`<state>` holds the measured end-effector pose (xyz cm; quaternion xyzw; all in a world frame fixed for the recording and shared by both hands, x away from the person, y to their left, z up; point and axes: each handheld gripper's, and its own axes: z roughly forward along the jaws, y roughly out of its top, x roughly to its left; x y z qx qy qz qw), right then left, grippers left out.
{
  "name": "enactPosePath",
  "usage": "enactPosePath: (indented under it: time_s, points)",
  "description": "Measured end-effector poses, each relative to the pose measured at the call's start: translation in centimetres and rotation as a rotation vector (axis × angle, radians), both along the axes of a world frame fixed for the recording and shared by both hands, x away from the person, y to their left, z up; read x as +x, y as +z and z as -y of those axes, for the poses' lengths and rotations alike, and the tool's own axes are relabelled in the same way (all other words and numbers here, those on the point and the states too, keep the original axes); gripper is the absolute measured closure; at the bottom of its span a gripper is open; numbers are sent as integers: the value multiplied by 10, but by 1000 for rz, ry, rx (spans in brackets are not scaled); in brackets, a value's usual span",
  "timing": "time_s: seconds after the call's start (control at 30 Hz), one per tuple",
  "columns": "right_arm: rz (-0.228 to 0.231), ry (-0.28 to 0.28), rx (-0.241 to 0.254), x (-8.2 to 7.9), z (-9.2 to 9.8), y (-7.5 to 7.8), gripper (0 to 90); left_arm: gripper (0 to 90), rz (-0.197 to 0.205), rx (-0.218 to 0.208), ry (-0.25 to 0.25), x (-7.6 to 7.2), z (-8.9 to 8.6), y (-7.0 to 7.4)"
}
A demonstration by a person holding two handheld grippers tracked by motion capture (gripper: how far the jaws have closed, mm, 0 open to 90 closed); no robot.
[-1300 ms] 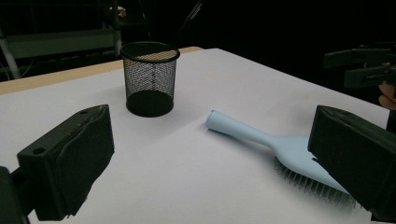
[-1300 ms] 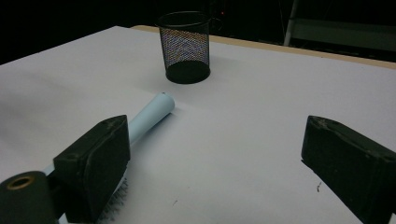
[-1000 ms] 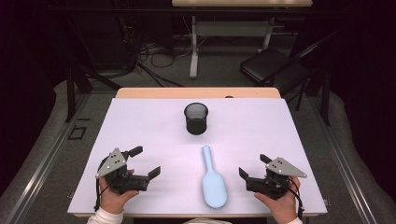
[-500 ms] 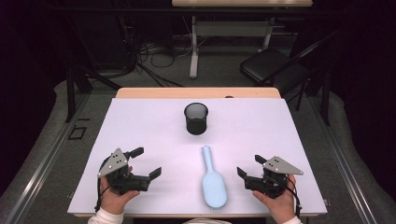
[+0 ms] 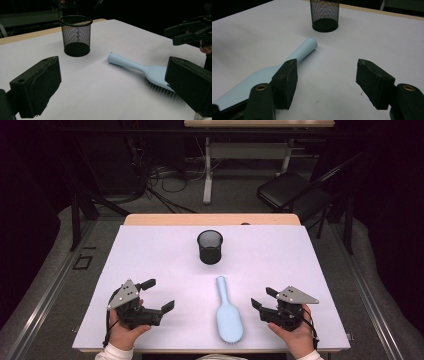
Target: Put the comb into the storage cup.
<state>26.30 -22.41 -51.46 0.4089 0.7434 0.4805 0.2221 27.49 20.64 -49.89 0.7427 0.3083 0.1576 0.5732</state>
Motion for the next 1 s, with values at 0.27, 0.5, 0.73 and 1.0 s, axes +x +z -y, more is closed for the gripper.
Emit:
enactPosePath:
  time_s: [0.27,0.5,0.73,1.0]
  points:
    - [-44,12,24,4,-3,0,415,8,-3,3,7,2,1,-1]
    - [-39,6,-17,8,-8,14,467,9,-9,4,15,3,1,-1]
    - [-87,18,-40,22,-16,23,504,14,-13,10,19,2,0,-1]
    - [-122,52,-52,42,-30,26,618,14,-13,5,30,2,-2,-3]
